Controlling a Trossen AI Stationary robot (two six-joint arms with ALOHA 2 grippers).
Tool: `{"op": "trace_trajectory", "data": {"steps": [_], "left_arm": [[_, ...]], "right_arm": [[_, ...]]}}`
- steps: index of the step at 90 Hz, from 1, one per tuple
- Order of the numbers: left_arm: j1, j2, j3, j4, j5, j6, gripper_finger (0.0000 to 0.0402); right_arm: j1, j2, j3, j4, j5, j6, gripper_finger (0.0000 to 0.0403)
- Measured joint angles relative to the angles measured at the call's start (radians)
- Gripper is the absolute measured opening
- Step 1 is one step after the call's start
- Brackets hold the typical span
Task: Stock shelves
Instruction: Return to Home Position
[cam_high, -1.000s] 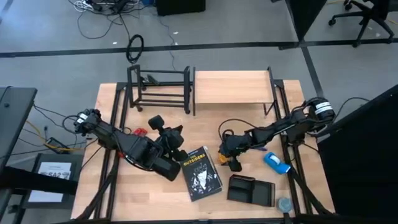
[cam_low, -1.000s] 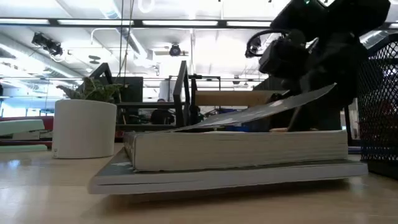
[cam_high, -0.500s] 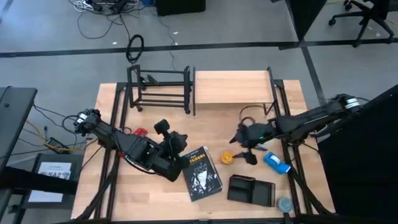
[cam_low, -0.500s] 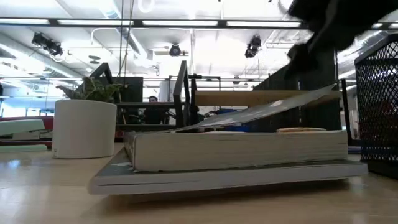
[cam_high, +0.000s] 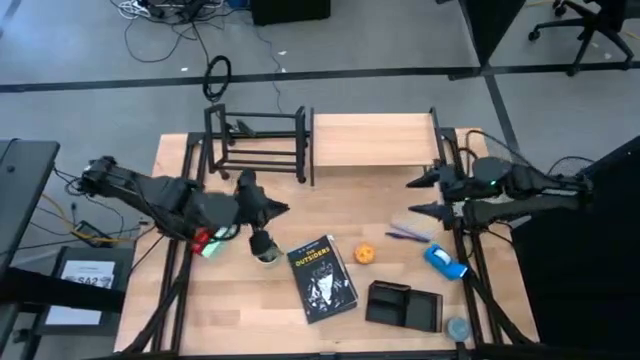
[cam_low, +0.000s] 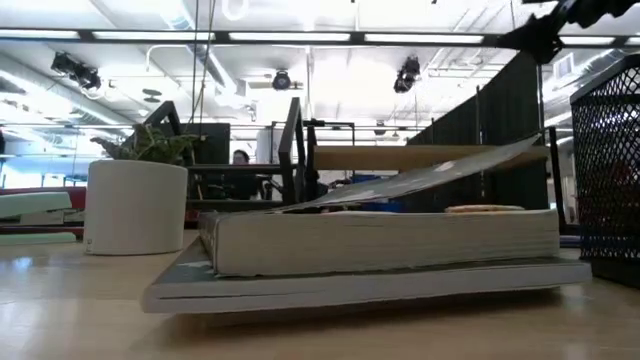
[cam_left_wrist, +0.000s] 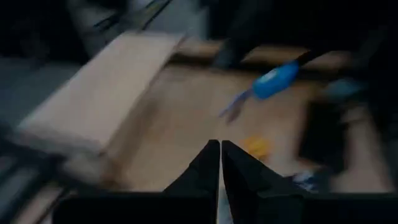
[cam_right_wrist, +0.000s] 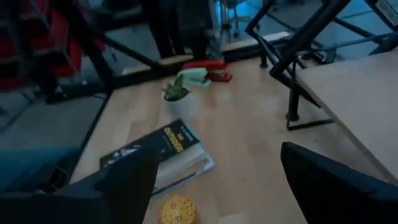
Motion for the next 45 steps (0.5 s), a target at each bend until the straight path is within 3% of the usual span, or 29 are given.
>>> {"op": "trace_trajectory", "data": {"steps": [7,14,29,45], "left_arm": [[0.066,-0.07,-0.15,0.24,0.14,0.049,0.0],[0.126,-0.116,-0.26,0.359,0.226,0.054,0.0],[0.209,-0.204,-0.391,0.366,0.267,0.013,0.0],[0.24,-0.385,-0.5,0.32,0.323,0.012,0.0]], "right_arm": [[-0.058,-0.028,-0.022,0.002,-0.072,-0.011,0.0306],[-0.114,-0.043,-0.069,0.01,-0.16,-0.02,0.0306],[-0.24,-0.059,-0.162,0.052,-0.282,0.001,0.0306],[-0.369,-0.121,-0.179,0.077,-0.344,0.003,0.0306]]}}
